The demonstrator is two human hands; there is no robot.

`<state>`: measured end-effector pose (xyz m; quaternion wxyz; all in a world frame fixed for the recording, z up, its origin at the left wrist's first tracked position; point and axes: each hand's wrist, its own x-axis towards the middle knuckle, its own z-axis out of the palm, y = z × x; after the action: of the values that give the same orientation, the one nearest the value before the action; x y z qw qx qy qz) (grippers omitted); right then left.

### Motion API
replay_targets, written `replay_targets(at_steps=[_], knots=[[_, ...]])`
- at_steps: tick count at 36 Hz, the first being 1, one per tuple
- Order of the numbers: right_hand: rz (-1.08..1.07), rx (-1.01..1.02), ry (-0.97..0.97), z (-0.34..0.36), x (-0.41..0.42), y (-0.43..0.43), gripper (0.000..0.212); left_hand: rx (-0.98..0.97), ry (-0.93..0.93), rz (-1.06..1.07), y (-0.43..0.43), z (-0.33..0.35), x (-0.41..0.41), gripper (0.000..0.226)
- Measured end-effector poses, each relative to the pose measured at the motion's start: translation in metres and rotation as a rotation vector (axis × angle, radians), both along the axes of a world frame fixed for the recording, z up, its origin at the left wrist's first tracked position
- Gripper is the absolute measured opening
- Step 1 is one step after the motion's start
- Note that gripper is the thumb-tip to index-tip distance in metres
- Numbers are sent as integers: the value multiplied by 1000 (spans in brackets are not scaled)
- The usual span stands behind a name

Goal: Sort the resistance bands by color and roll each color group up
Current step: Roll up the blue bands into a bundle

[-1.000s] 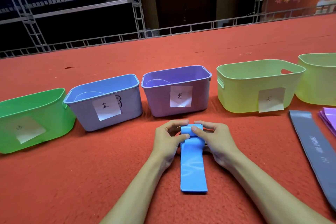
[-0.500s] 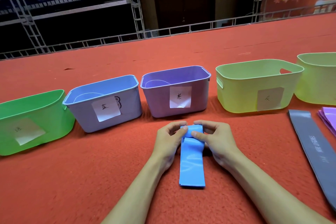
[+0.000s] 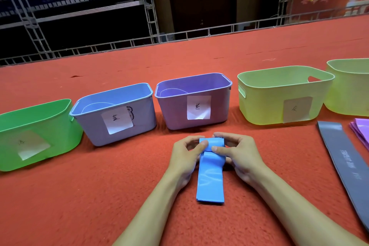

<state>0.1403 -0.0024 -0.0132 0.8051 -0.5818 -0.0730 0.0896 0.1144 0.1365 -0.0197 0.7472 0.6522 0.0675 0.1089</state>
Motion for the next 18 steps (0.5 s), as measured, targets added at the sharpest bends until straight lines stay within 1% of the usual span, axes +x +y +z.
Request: replay_targets(at_steps=[4,8,14,18], knots=[[46,20,54,2,-1,0,47,40,-9,36,1,0,0,16],[72,30,81,2,-3,1,48,46,-10,61,2,0,0,21],[81,-17,107,7,-4,2,34,58,-18,56,2,1,-2,26],[40,-27,101,7,-5,3,30,48,-34,49,0,1,-2,28]])
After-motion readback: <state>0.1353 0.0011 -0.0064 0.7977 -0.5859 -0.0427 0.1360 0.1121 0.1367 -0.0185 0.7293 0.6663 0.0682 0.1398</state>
